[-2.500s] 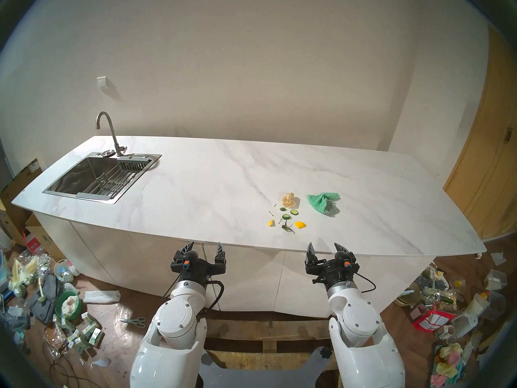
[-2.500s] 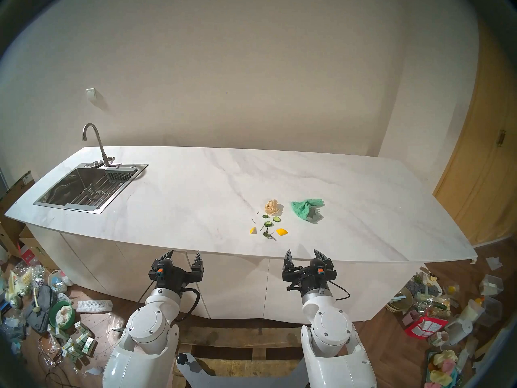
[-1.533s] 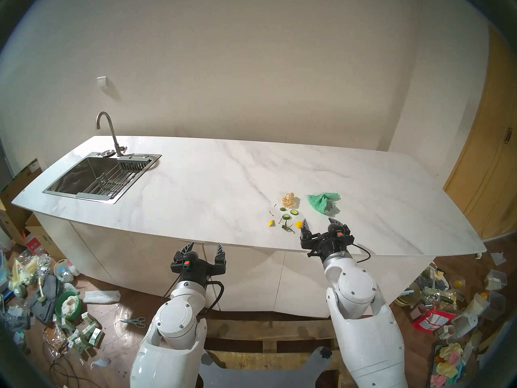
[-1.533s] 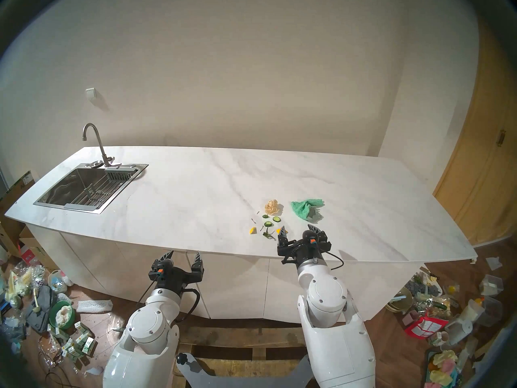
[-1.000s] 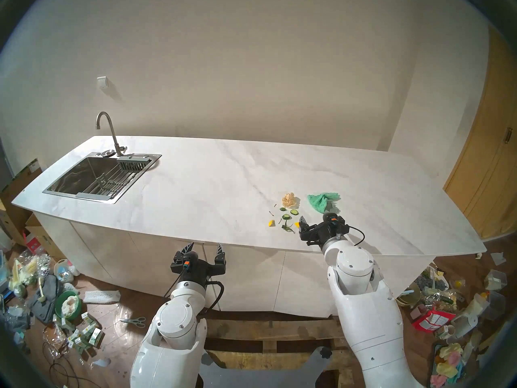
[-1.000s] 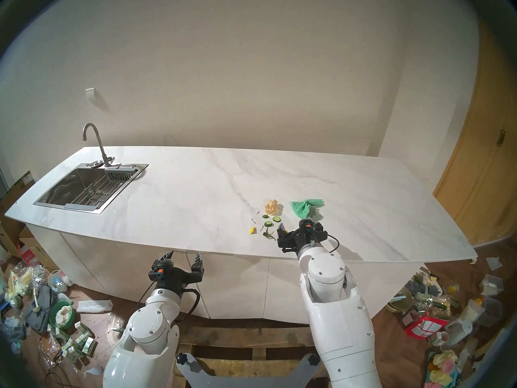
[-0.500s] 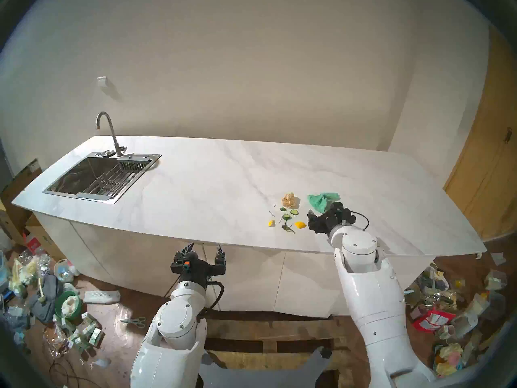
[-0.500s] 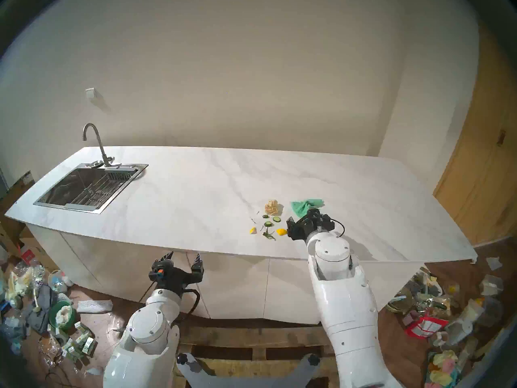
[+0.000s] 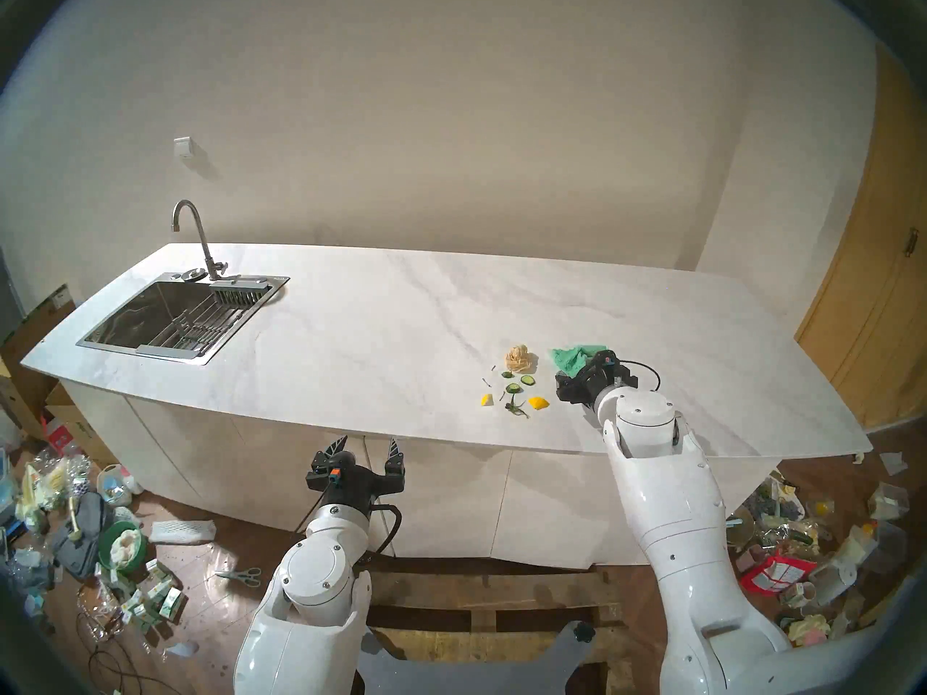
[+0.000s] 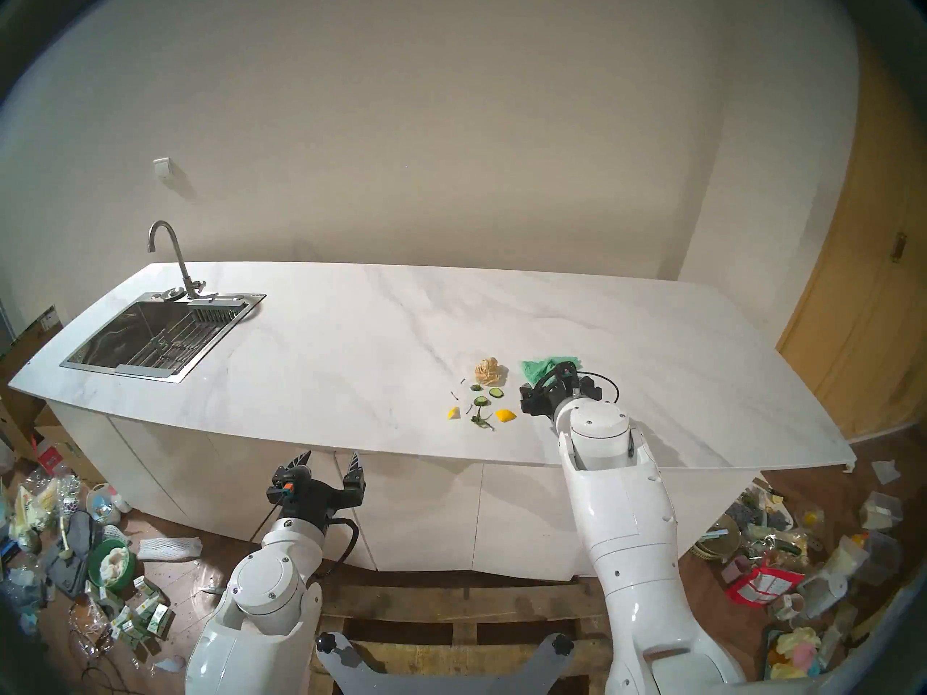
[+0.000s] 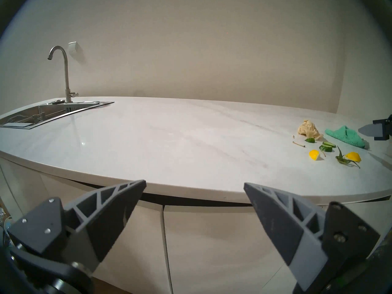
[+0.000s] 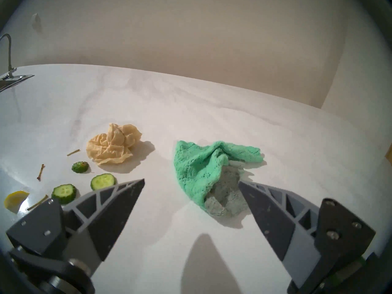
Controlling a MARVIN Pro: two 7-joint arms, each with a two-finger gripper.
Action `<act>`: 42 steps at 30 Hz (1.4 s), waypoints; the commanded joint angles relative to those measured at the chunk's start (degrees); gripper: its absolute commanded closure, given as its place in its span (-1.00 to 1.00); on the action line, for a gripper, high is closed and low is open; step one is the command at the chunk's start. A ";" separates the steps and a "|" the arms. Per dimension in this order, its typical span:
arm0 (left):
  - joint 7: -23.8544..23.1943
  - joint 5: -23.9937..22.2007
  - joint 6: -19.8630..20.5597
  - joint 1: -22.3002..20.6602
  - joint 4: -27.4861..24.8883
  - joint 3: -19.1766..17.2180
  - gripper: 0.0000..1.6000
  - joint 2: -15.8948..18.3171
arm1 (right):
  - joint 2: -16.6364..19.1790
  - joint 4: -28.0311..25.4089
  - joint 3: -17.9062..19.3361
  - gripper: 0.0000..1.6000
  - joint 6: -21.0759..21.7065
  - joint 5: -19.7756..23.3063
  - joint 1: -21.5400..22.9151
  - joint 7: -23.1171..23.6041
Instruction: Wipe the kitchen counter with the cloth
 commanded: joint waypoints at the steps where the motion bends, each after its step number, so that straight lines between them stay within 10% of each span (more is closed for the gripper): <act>1: -0.13 0.00 -0.38 -0.56 -1.22 0.15 -1.00 -0.01 | 1.10 3.36 -0.30 -1.00 1.38 -0.35 6.47 0.94; 9: -0.06 0.01 -0.39 -0.62 -1.08 0.16 -1.00 -0.02 | 1.79 6.14 -0.42 -1.00 2.84 -0.65 10.00 1.72; 10: -0.01 0.01 -0.40 -0.66 -1.03 0.17 -1.00 -0.02 | 1.62 11.85 0.01 -1.00 5.24 0.11 15.64 2.83; 39: 0.13 0.01 -0.43 -0.81 -0.75 0.21 -1.00 -0.01 | 2.16 25.84 1.00 -1.00 8.37 0.85 23.58 4.95; 41: 0.14 0.01 -0.43 -0.82 -0.77 0.22 -1.00 -0.01 | 2.19 28.14 0.80 -0.87 8.50 0.68 24.95 5.02; 42: 0.14 0.01 -0.44 -0.82 -0.79 0.22 -1.00 -0.01 | 2.13 31.22 0.42 0.02 9.06 0.31 27.56 4.95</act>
